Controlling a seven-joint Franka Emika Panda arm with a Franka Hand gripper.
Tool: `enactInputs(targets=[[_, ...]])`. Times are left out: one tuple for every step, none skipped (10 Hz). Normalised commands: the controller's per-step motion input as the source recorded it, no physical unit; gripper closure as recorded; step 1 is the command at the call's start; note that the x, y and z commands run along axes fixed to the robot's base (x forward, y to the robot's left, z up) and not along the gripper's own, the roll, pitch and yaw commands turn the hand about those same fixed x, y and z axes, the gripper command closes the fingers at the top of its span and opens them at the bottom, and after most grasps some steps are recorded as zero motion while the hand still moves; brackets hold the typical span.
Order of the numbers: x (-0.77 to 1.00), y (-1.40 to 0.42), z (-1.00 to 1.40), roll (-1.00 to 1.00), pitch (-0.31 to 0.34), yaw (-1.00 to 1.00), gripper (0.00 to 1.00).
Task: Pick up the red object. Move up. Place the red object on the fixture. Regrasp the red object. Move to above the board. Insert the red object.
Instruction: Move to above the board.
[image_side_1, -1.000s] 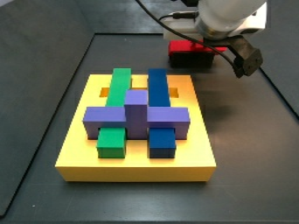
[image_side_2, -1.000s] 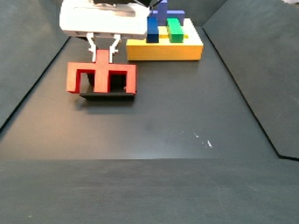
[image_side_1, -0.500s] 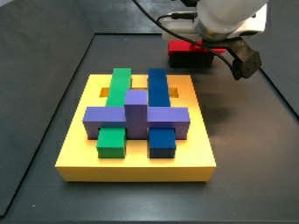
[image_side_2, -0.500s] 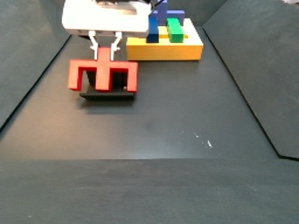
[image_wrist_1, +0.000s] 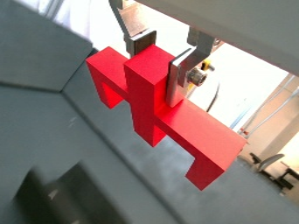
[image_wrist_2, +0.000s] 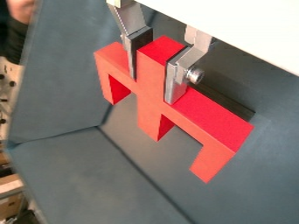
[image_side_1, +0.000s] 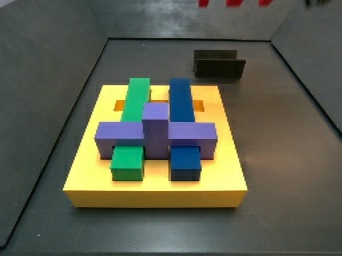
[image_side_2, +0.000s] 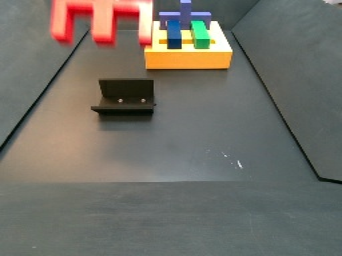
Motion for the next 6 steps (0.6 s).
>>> enactInputs(targets=[[-0.02, 0.02, 1.40, -0.02, 0.017, 0.00, 1.00], [0.01, 0.00, 0.61, -0.01, 0.034, 0.00, 1.00], [0.03, 0.00, 0.27, -0.01, 0.048, 0.00, 1.00], [-1.03, -1.40, 0.28, -1.00, 0.150, -0.05, 1.00], [-1.06, -1.40, 0.29, -1.00, 0.142, -0.05, 1.00], [-1.11, -1.40, 0.30, -1.00, 0.127, -0.04, 1.00]])
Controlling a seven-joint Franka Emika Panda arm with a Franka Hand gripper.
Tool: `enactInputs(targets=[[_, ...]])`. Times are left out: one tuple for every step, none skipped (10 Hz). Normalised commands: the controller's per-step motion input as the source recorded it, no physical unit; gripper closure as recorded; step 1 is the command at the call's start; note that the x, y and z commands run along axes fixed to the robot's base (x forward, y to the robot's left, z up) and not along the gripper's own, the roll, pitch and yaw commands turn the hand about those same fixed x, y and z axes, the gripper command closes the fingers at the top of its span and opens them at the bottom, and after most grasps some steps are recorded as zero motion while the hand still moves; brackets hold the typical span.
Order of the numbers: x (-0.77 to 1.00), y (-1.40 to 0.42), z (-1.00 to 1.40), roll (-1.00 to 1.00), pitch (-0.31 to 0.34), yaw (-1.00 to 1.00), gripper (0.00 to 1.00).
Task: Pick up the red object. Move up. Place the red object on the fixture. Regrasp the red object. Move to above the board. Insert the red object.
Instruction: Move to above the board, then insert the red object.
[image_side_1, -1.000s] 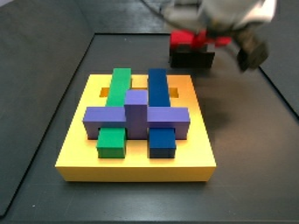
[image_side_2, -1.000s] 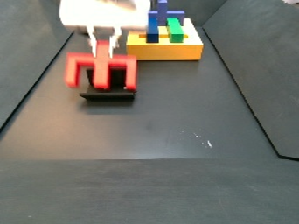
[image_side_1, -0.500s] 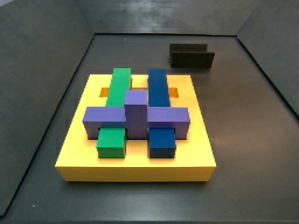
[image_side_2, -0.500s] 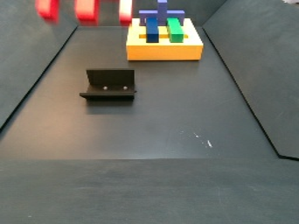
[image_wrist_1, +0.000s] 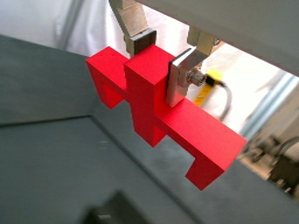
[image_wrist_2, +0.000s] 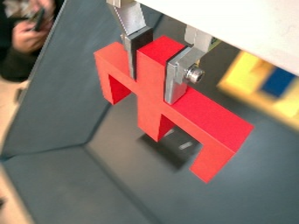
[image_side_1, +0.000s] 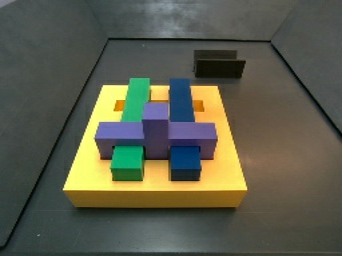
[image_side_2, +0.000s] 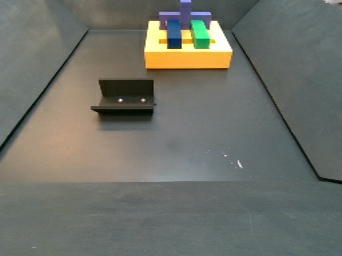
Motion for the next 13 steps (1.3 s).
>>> enactInputs(targets=[[-1.17, -1.40, 0.28, -1.00, 0.121, -0.02, 1.00], [-1.15, -1.40, 0.29, -1.00, 0.123, -0.02, 1.00], [-1.20, -1.40, 0.31, -1.00, 0.115, -0.01, 1.00], [-0.58, -0.63, 0.13, -1.00, 0.110, 0.00, 1.00], [-0.18, -0.10, 0.02, -1.00, 0.098, 0.01, 1.00], [-0.04, -0.01, 0.01, -1.00, 0.084, 0.02, 1.00], [-0.10, -0.03, 0.02, -0.96, 0.050, 0.02, 1.00], [-0.09, 0.02, 0.00, -0.76, 0.004, 0.01, 1.00], [-0.08, 0.04, 0.00, -0.49, -0.037, 0.01, 1.00], [-0.07, 0.02, 0.00, -0.27, -0.053, 0.00, 1.00], [0.00, 0.00, -0.01, 0.00, -0.020, 0.00, 1.00], [0.08, 0.02, -0.23, -0.03, 0.000, -0.01, 1.00], [0.00, 0.48, -0.75, -0.22, 0.000, 0.02, 1.00]])
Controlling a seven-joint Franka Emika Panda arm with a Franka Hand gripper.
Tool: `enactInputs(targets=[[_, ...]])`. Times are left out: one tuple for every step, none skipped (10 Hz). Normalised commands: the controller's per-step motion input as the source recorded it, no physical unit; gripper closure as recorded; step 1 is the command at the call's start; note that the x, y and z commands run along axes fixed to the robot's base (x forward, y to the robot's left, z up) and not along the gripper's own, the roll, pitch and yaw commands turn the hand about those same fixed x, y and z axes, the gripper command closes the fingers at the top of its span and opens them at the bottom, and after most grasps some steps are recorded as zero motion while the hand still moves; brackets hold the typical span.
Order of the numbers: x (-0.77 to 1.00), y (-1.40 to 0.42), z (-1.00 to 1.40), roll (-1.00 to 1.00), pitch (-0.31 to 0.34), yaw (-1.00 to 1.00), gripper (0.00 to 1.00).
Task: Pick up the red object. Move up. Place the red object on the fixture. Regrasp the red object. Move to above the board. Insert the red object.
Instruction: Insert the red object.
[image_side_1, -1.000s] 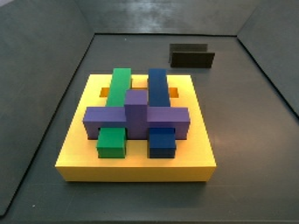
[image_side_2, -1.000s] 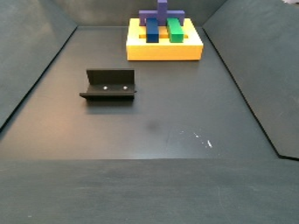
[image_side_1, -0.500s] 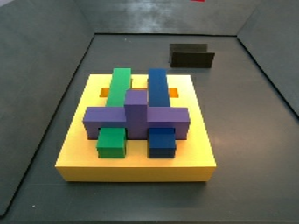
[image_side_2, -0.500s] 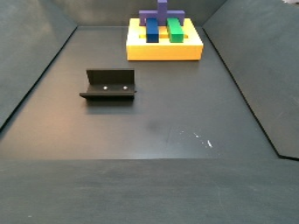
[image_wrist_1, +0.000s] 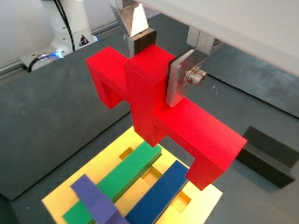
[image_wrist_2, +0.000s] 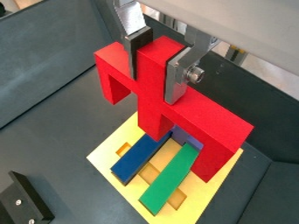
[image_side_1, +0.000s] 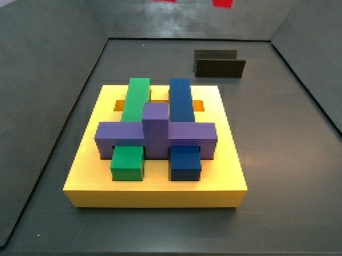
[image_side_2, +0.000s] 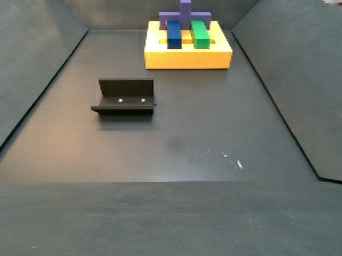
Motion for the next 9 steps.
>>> enactInputs(targets=[[0.23, 0.39, -0.65, -0.28, -0.004, 0.23, 1.00], [0.11, 0.31, -0.61, -0.29, -0.053, 0.16, 1.00], [0.06, 0.27, -0.60, -0.30, -0.081, 0.12, 1.00], [0.00, 0.21, -0.67, -0.26, -0.099, 0.02, 1.00], [0.00, 0.16, -0.84, -0.17, -0.073, 0.00, 1.00], [-0.01, 0.13, -0.80, -0.19, -0.083, 0.00, 1.00], [-0.13, 0.07, -0.51, -0.26, -0.197, 0.00, 1.00], [-0.12, 0.02, -0.50, -0.23, -0.231, 0.02, 1.00], [-0.27, 0.00, -0.47, -0.11, -0.223, 0.00, 1.00]])
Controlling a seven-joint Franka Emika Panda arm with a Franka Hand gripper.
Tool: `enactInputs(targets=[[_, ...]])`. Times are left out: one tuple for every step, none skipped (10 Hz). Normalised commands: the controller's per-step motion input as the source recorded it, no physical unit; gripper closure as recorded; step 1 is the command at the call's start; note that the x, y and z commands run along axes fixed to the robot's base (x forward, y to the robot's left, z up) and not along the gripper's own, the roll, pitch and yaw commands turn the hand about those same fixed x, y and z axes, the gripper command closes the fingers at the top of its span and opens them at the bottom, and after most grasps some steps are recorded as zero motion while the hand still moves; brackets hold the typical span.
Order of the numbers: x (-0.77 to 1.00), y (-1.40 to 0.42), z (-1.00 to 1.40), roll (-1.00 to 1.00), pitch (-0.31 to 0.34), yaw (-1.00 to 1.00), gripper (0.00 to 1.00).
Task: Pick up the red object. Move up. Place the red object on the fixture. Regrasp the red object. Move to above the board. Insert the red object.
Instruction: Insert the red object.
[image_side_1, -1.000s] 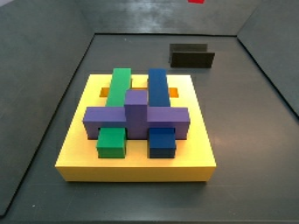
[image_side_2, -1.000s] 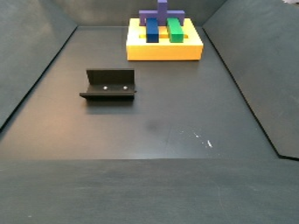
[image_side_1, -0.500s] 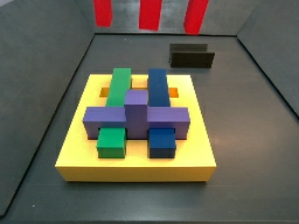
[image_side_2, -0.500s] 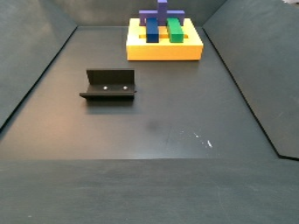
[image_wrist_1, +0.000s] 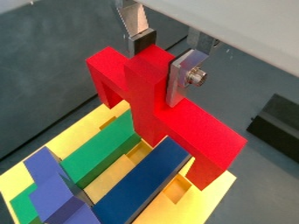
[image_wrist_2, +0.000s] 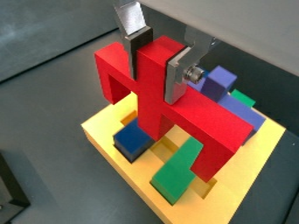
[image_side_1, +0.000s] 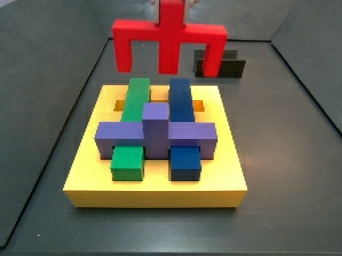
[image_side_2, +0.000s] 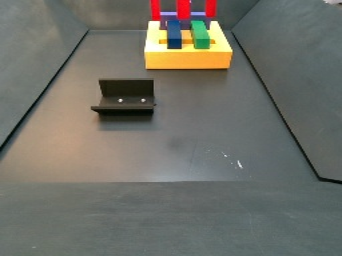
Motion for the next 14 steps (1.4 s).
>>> enactInputs(targets=[[-0.34, -0.01, -0.38, 0.00, -0.179, 0.00, 1.00], [-0.38, -0.07, -0.40, 0.00, -0.209, 0.00, 1.00], [-0.03, -0.14, -0.31, 0.00, -0.189, 0.10, 1.00], [0.21, -0.20, -0.17, 0.00, -0.100, 0.04, 1.00], [0.00, -0.20, -0.17, 0.04, -0.054, 0.00, 1.00], [-0.18, -0.08, -0.21, 0.10, 0.000, 0.00, 1.00], [-0.21, -0.01, -0.16, 0.10, 0.000, 0.00, 1.00], [0.00, 0.00, -0.19, 0.12, 0.000, 0.05, 1.00], [0.25, 0.00, -0.09, 0.13, 0.001, 0.12, 1.00], [0.29, 0.00, -0.02, 0.09, 0.000, 0.14, 1.00], [0.13, 0.00, -0.13, 0.13, 0.000, 0.11, 1.00], [0.00, 0.00, -0.26, 0.20, 0.000, 0.07, 1.00], [0.00, -0.04, -0.34, 0.21, 0.000, 0.04, 1.00], [0.00, -0.07, -0.32, 0.22, -0.004, 0.00, 1.00]])
